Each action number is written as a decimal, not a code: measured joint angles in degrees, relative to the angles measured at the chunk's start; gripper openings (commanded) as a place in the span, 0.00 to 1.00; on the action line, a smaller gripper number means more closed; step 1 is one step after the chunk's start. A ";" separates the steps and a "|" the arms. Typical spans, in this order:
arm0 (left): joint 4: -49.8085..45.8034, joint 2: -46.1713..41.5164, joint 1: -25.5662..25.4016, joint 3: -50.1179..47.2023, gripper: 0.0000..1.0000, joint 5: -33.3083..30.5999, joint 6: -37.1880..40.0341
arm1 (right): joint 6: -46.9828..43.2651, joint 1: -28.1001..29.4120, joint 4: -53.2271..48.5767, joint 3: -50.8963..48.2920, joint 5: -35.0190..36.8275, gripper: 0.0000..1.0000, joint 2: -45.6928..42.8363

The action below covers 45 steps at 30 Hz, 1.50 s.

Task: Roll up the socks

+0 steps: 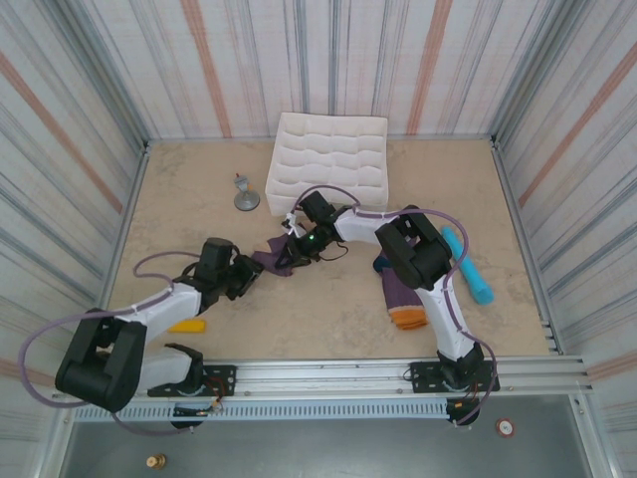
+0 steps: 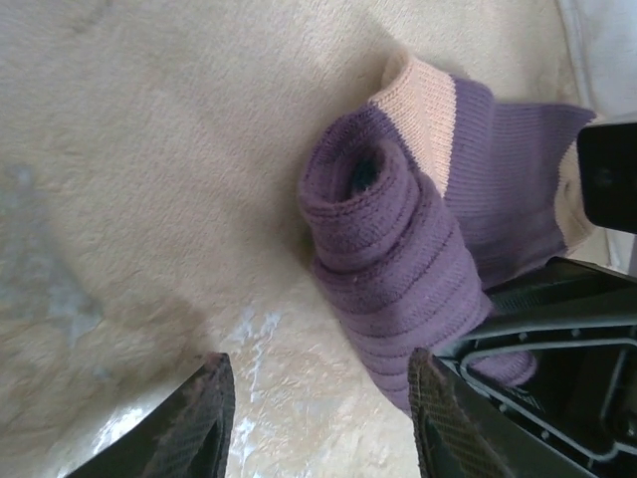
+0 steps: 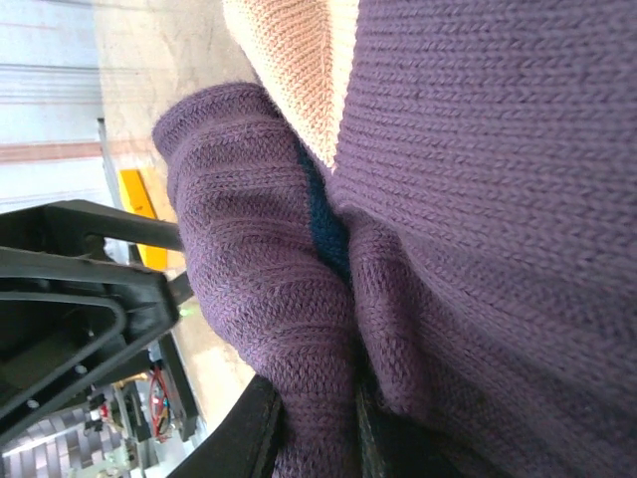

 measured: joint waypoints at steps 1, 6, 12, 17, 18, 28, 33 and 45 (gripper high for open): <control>0.72 0.94 -0.33 0.24 0.47 -0.33 -0.22 | 0.28 -0.04 0.09 -0.02 -0.13 0.00 0.04; 4.28 4.35 -0.98 1.05 0.45 -1.92 -1.31 | 0.72 -0.07 0.26 -0.02 -0.22 0.00 0.09; 7.39 8.09 -1.29 2.36 0.41 -2.58 -2.36 | 0.74 -0.35 0.87 -0.31 -0.37 0.00 0.09; 10.40 10.54 -1.49 2.97 0.38 -2.75 -2.78 | 0.74 -1.03 1.70 -0.55 -0.39 0.00 0.09; 10.95 10.93 -1.57 3.04 0.38 -2.86 -2.78 | 0.74 -1.14 1.97 -0.63 -0.44 0.00 0.09; 14.25 12.87 -2.03 3.13 0.17 -4.39 -3.82 | 0.98 -1.55 3.85 -1.40 -1.49 0.00 0.20; 13.81 12.96 -2.36 3.34 0.00 -5.42 -3.43 | 0.94 -1.73 5.05 -2.12 -1.75 0.11 0.07; -0.74 6.40 -3.78 6.23 0.00 -7.13 -0.55 | -3.10 -0.17 5.25 -6.45 4.66 0.40 -5.40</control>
